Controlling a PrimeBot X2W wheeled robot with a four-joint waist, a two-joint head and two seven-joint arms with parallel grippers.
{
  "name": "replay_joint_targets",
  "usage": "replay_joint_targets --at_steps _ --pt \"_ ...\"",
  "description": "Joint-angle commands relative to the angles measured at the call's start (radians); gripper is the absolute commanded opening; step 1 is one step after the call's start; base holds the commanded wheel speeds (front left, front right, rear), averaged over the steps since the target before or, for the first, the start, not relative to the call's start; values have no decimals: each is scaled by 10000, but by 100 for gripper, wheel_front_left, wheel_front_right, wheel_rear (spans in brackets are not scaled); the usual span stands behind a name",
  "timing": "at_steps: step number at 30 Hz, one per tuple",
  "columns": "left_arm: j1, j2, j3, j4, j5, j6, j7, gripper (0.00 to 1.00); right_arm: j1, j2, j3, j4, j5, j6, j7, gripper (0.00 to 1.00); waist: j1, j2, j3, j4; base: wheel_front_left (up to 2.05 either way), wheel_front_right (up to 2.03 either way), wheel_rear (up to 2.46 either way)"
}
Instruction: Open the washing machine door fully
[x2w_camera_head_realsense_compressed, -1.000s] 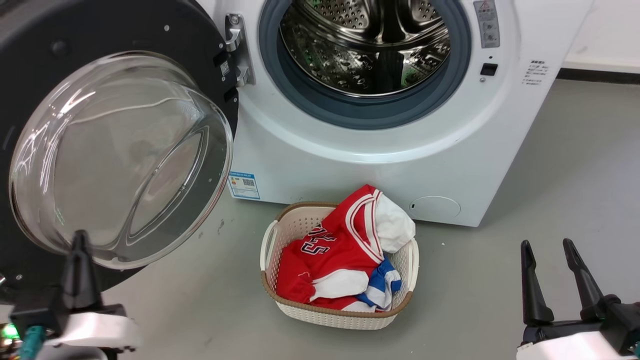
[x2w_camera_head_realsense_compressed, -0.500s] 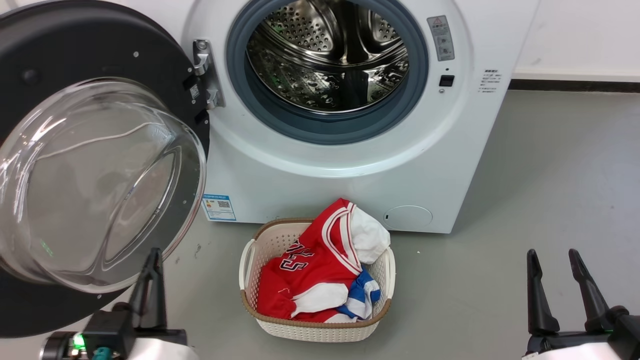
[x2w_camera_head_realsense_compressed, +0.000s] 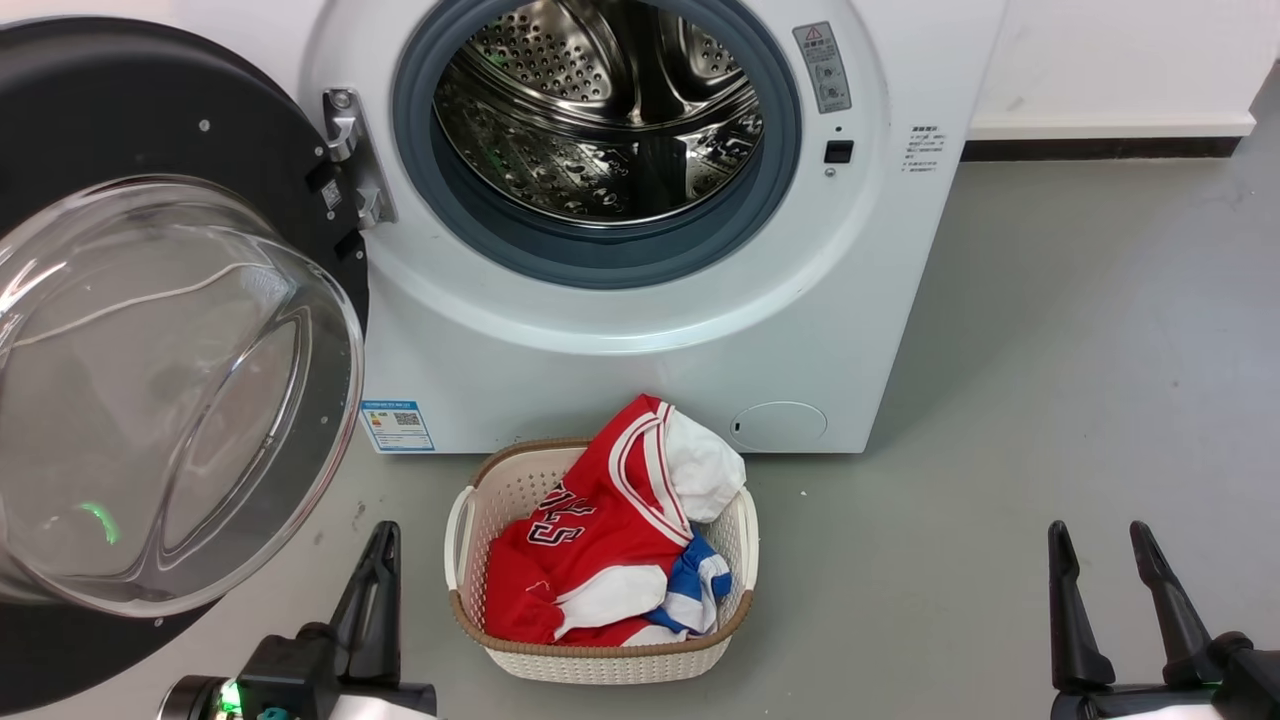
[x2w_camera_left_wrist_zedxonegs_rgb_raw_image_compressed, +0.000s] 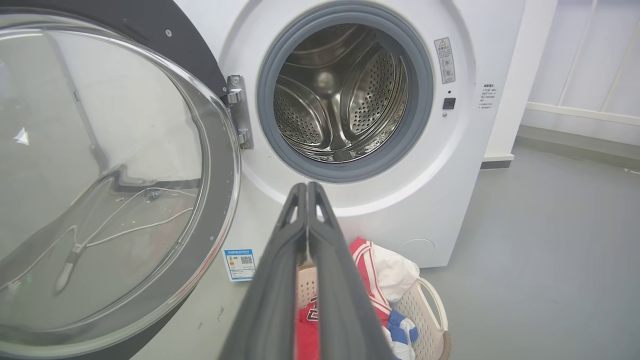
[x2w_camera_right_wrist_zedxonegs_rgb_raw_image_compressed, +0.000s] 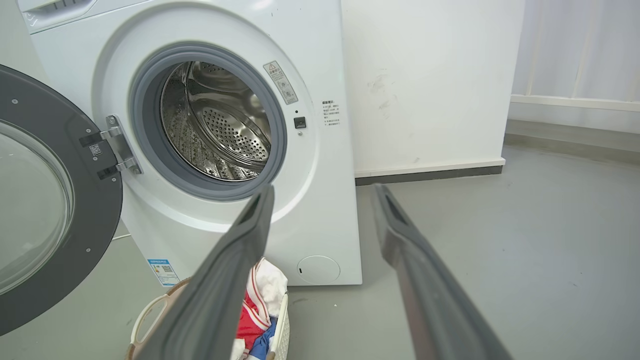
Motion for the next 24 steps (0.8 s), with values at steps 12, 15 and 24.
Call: replay_joint_targets --at_steps 12,15,24 --pt "36 -38 11 -64 -29 572 -23 100 70 18 -68 -97 66 -2 -17 100 0 -1 -28 -50 0 0 0" --pt "-17 -40 -5 -12 -77 612 -23 100 51 18 -68 -91 56 -2 -17 100 0 -1 -42 -12 0 0 0" --pt "130 -36 -43 415 -118 569 57 0 27 2 -17 254 49 0 11 0 0 -1 -57 31 0 0 0"
